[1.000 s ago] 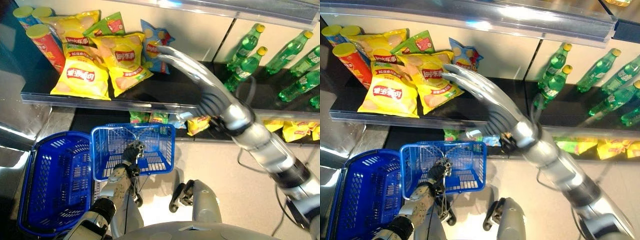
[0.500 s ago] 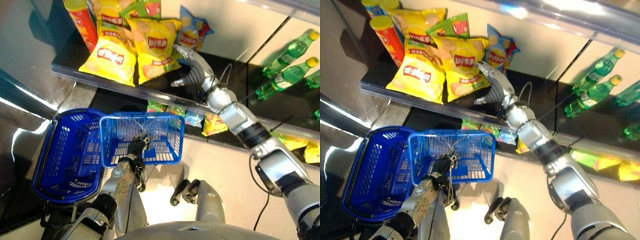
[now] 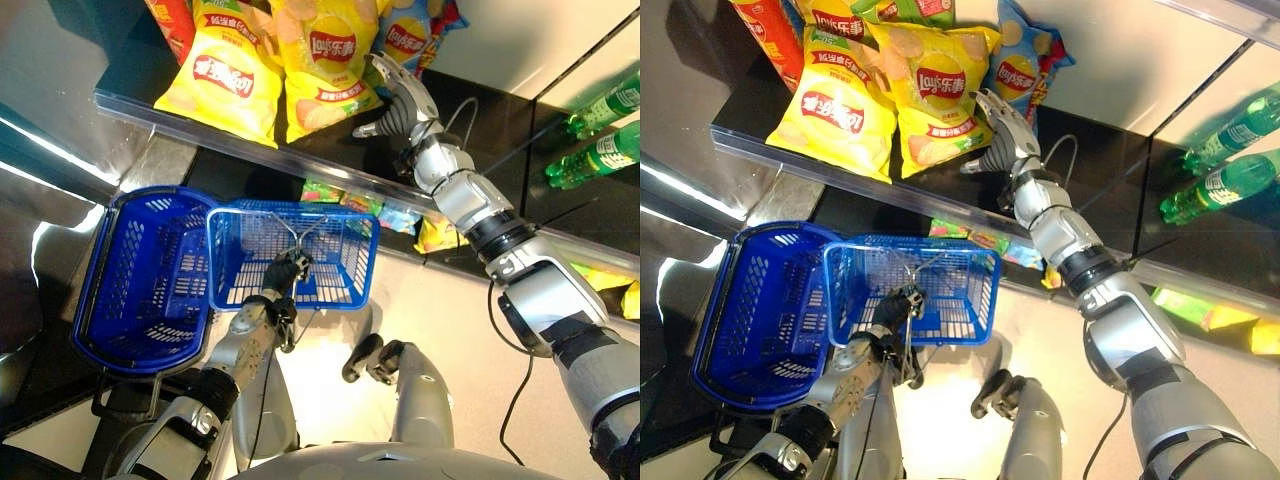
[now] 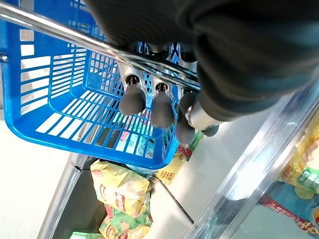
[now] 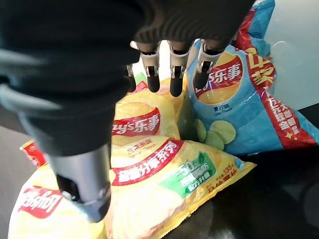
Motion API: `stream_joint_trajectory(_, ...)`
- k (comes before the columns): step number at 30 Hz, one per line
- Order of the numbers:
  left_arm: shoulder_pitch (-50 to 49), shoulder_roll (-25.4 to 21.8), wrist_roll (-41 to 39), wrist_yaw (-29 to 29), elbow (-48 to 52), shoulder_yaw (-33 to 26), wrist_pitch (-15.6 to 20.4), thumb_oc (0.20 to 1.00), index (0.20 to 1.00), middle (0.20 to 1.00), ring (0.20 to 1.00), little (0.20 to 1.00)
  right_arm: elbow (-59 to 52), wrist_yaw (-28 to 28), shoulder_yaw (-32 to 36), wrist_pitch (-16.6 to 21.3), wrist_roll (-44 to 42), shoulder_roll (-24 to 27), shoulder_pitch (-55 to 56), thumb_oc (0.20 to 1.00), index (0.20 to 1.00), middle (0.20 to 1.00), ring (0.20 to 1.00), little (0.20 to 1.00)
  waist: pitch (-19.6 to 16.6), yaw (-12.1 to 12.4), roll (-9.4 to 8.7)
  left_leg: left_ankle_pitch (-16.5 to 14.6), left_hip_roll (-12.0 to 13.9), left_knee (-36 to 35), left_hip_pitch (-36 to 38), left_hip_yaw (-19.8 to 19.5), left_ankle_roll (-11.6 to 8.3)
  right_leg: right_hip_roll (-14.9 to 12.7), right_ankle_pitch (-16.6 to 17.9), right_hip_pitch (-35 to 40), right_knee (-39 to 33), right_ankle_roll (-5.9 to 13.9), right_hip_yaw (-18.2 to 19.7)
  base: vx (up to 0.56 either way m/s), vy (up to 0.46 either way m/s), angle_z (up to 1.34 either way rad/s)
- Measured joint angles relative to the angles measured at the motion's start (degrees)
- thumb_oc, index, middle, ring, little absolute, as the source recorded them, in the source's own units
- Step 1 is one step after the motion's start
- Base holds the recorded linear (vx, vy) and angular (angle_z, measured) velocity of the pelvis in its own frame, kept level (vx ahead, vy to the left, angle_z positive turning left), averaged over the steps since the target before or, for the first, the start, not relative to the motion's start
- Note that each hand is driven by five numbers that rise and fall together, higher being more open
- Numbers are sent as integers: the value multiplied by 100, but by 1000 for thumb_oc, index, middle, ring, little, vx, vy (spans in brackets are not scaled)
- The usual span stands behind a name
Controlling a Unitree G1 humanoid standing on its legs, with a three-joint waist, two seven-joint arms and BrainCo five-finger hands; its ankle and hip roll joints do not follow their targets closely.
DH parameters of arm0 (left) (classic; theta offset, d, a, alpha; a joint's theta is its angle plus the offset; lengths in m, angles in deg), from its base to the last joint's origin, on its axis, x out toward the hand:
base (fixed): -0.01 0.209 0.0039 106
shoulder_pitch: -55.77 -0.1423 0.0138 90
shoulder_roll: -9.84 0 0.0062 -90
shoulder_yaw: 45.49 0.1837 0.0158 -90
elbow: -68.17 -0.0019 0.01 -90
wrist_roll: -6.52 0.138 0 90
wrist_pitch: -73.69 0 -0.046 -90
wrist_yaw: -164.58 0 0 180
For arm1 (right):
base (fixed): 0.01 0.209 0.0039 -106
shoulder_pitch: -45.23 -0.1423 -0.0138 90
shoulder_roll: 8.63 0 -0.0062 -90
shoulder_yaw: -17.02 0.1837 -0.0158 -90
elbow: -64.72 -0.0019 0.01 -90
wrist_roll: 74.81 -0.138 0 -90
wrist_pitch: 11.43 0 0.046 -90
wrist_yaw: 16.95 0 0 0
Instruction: Pick up the snacks into the basket
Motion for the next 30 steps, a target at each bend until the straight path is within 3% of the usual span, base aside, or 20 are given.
stream_joint_trajectory(6,6,-9,-29,0,1,-1,2,200,200,200,200,200,597,23,-65,-2,-125,-413,-245,1000,1000,1000,1000,1000,1,10,2,28,-18,-37,-6,-12,-11,-1,0,-2,-6,0,-4,0,0,1)
stream_joint_trajectory(9,34,-23,-81,1,2,2,1,200,200,200,200,200,1007,84,-458,15,-197,-574,-624,1000,1000,1000,1000,1000,2,19,3,73,-44,-87,-13,-38,-22,-1,0,-3,-22,0,-9,-3,-13,6)
stream_joint_trajectory(18,78,-84,-205,12,40,156,0,200,200,200,200,200,2218,248,-779,13,-657,-1053,-1461,1000,1000,1000,1000,1000,-2,213,7,215,-166,-273,9,-209,-44,4,-2,181,-121,0,-181,0,-21,12)
stream_joint_trajectory(30,83,-303,-427,98,343,449,-125,200,200,200,200,200,3859,311,-1194,60,-679,-1128,-2072,1000,1000,1000,1000,1000,-41,532,72,445,-358,-577,2,-414,-80,-4,-2,305,-223,2,-351,5,-16,12)
